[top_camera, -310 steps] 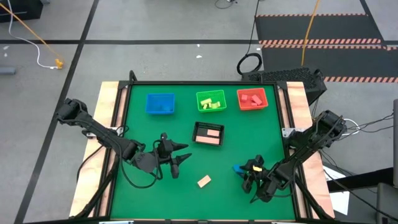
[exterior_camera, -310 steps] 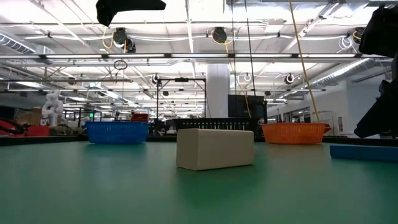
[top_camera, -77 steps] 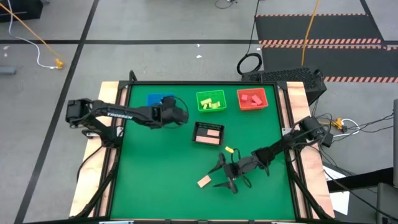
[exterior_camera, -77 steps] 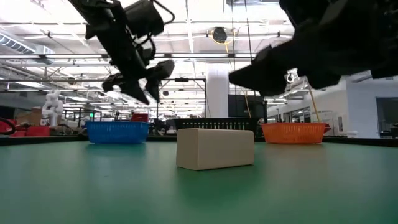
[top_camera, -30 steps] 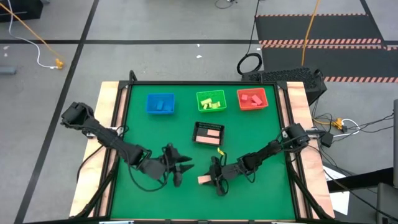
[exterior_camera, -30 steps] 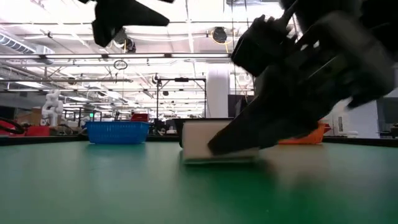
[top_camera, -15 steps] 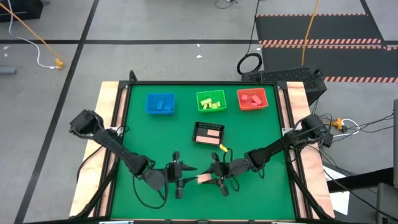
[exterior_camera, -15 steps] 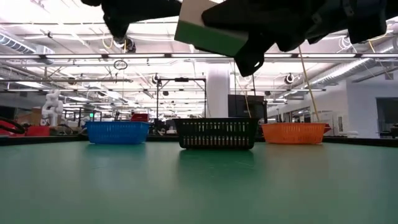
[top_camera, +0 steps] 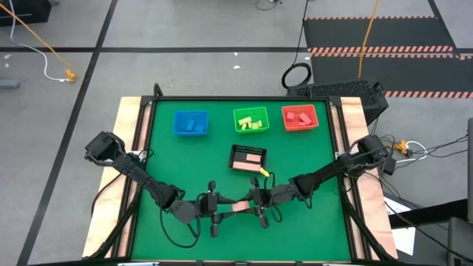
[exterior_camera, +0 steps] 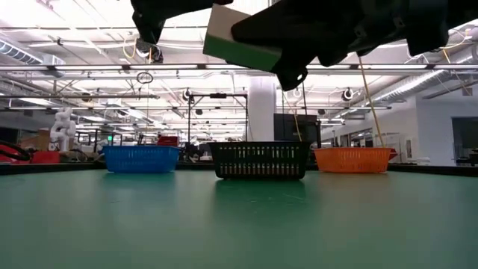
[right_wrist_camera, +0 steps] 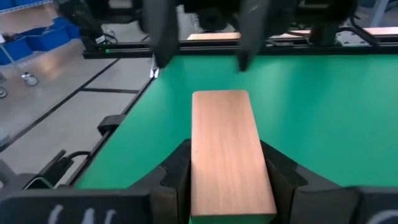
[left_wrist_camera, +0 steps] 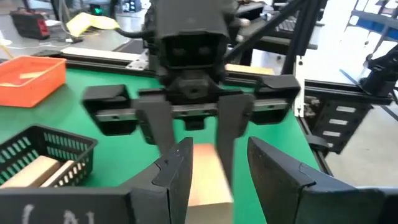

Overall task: Sort & place blocks by color
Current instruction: Put the wooden block into the black bin

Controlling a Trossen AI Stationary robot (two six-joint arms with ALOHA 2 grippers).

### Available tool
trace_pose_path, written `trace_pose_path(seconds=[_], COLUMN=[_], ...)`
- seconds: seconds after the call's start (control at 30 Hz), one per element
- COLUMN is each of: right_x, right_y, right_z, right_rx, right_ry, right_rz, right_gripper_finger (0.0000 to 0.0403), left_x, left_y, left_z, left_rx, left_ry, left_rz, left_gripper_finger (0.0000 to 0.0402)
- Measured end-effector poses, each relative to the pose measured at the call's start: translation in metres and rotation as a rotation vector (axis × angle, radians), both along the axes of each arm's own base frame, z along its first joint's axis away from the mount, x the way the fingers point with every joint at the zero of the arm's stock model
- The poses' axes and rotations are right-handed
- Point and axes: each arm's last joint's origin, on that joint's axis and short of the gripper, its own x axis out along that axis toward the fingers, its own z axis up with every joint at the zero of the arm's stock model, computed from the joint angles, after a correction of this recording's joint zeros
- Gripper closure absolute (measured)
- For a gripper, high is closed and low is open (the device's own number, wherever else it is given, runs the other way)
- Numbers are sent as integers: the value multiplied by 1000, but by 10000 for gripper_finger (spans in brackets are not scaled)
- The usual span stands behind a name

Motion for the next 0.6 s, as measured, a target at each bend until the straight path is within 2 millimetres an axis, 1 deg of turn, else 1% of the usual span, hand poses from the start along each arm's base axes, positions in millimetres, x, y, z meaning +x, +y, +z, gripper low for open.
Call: trace_pose_path(seconds=[0.3,0.47,0.6], right_x=[3,3,2], right_y=[-4,-3,-5], right_z=[6,6,12], right_rx=[26,41,46], right_ry=[-58,-55,-70], right_rz=[-7,34,34], right_gripper_finger=[292,292,292], left_x=[-1,1,3], left_y=[0,5,9], left_z=[-3,-7,-7], left_rx=[-3,4,-1], left_ry=[28,70,75], left_rz=[-2,14,26], left_gripper_finger=[247,247,247])
